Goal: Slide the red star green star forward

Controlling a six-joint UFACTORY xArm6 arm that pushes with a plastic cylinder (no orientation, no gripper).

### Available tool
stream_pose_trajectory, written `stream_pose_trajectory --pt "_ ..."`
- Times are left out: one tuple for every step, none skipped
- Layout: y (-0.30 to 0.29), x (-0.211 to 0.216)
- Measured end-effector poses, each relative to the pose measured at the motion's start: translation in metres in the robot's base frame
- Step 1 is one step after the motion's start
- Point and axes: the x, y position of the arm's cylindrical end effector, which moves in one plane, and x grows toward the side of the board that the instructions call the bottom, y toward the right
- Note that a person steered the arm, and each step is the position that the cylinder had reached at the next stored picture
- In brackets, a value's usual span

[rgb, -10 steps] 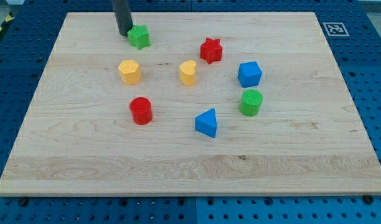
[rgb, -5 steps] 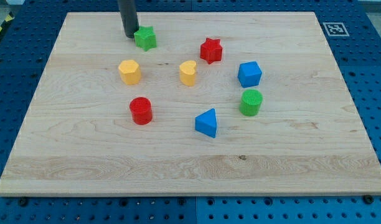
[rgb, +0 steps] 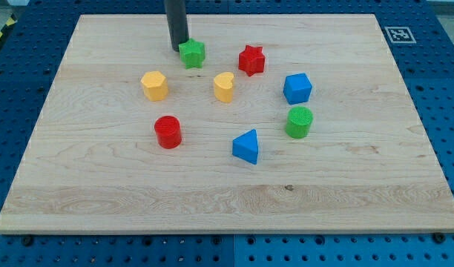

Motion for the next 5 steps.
stream_pose_trajectory --pt "0.010 0.002" --pt "0.013 0.008" --pt "0.001 -0.018" --pt "-0.022 -0.070" --pt "-0.027 -0.082"
